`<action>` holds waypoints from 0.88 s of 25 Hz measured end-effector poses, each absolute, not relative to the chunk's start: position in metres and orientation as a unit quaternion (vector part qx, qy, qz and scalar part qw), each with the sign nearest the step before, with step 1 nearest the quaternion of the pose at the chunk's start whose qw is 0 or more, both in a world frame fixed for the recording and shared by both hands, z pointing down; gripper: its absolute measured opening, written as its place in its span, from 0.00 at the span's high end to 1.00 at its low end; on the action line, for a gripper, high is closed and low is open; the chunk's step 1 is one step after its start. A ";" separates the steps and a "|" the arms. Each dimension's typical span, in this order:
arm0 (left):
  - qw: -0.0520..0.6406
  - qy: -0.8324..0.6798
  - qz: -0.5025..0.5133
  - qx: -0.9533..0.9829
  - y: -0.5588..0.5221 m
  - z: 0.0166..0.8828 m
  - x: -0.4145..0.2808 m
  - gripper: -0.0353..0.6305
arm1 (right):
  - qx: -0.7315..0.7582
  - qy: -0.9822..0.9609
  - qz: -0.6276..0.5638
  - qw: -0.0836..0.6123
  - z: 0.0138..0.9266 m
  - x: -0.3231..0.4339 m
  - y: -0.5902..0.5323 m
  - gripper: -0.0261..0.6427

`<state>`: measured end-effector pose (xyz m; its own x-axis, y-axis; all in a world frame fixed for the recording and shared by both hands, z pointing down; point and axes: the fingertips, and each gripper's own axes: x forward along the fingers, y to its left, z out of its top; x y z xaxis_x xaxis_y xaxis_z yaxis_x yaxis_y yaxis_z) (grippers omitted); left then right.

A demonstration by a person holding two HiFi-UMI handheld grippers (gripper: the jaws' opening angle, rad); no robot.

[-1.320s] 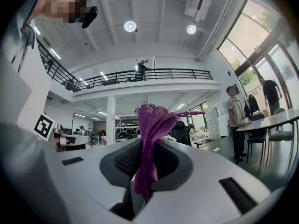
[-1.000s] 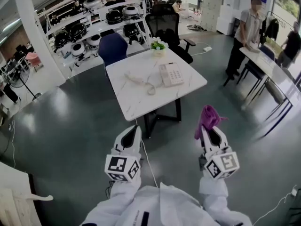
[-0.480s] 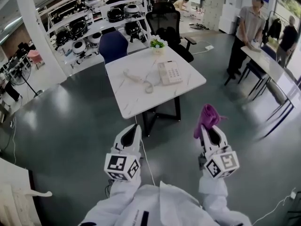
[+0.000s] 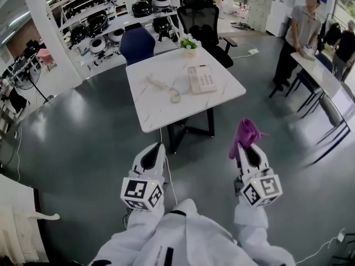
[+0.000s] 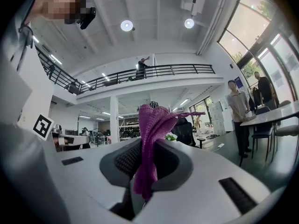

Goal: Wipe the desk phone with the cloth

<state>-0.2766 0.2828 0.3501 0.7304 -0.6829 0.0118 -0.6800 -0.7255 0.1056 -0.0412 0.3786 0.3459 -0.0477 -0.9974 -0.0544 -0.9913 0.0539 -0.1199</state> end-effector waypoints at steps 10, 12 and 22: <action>0.062 -0.360 0.001 0.931 0.242 0.364 -0.243 0.95 | -0.686 0.723 -0.042 0.062 0.363 -0.014 0.338 0.90; 0.066 -0.356 0.003 0.932 0.226 0.369 -0.233 0.95 | -0.690 0.720 -0.044 0.060 0.366 -0.005 0.323 0.90; 0.085 -0.326 0.005 0.941 0.132 0.380 -0.180 0.95 | -0.703 0.708 -0.058 0.050 0.374 0.034 0.231 0.90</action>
<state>-0.1799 0.1325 0.3795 0.7868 -0.6137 0.0656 -0.6155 -0.7722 0.1575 0.0336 0.2313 0.3737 -0.0078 -0.9999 0.0105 -0.9884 0.0061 -0.1517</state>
